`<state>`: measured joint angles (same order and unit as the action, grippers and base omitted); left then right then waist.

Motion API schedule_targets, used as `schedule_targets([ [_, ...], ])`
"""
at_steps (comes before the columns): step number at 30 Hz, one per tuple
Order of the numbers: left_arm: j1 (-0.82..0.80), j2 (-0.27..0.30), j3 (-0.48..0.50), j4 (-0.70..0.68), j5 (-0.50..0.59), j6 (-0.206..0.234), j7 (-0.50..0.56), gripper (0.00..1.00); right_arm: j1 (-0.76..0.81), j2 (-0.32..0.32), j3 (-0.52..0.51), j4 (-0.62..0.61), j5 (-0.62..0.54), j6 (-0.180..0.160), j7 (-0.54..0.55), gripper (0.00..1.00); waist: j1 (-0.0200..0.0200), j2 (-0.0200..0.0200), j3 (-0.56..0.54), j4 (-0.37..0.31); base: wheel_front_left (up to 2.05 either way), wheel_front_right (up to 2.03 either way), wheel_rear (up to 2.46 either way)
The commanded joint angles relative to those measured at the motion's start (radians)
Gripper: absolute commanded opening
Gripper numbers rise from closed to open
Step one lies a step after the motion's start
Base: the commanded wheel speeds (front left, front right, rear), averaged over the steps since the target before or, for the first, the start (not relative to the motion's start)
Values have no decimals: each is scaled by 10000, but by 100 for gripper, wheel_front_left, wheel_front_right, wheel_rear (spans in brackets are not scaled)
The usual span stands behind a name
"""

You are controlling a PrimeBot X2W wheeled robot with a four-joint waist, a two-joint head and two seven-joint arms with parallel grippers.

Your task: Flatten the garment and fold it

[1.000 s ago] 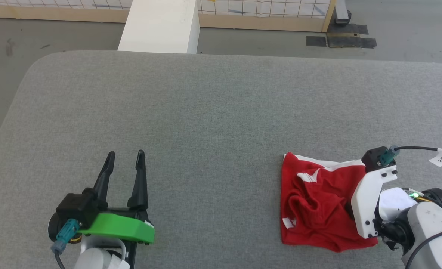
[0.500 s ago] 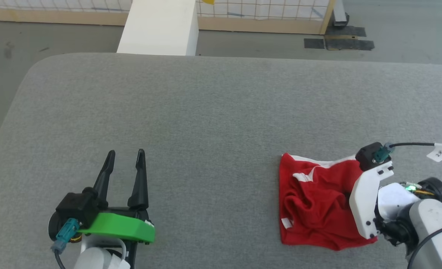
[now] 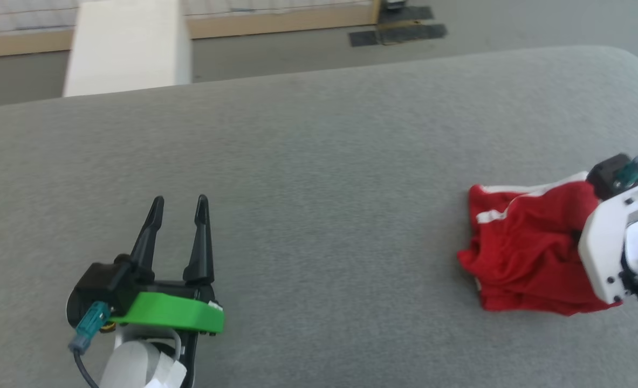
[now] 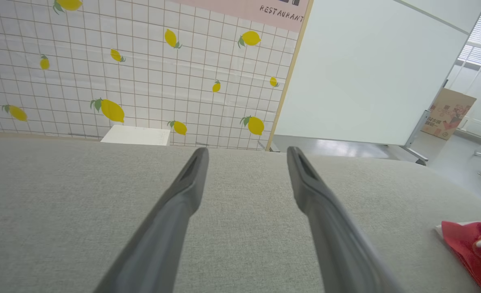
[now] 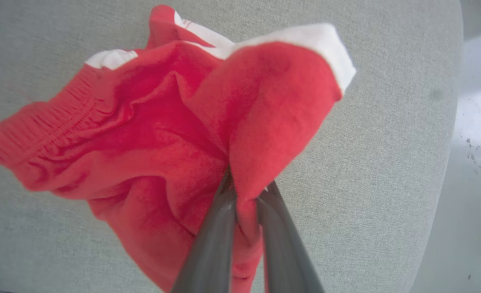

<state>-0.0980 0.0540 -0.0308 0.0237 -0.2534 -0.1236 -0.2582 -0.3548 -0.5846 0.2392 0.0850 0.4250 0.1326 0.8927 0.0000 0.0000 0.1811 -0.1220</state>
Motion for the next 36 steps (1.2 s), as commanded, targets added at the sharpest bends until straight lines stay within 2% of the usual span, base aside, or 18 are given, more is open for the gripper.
schedule_targets([
  [1, -264, 82, -36, -27, 183, -70, -36, 100, -256, -106, -115, 100, 22, -19, -97, 0, 0, 0, 802, -1298, 0, 0, 0],
  [7, -827, 633, -267, -170, 354, -70, -36, 100, -841, -608, -458, 999, -81, -19, -896, 0, 0, 0, 2070, -1892, 0, 0, 0],
  [18, -1411, 1602, -154, -1224, 610, -14, 543, 100, -2175, -1235, -1715, 3207, -915, -19, -2491, 0, 0, 0, 4215, -1444, 0, 0, 0],
  [28, -1334, 1985, 115, -2223, 655, 185, 944, 100, -3319, -1219, -3210, 5035, -2257, -19, -3327, 0, 0, 0, 4647, -1251, 0, 0, 0],
  [29, -1293, 1995, 126, -2265, 656, 211, 956, 100, -3366, -1233, -3350, 5130, -2412, -19, -3398, 54, 0, 0, 4602, -1242, 0, 0, 0],
  [30, -1262, 1996, 134, -2289, 650, 232, 963, 100, -3380, -1256, -3394, 5169, -2511, -19, -3434, 100, 0, 0, 4562, -1232, 0, 0, 0],
  [36, -1116, 1970, 158, -2230, 567, 325, 895, 100, -3528, -1427, -3912, 5080, -2692, -19, -4000, 100, 0, 0, 4162, -1203, 0, 0, 0],
])
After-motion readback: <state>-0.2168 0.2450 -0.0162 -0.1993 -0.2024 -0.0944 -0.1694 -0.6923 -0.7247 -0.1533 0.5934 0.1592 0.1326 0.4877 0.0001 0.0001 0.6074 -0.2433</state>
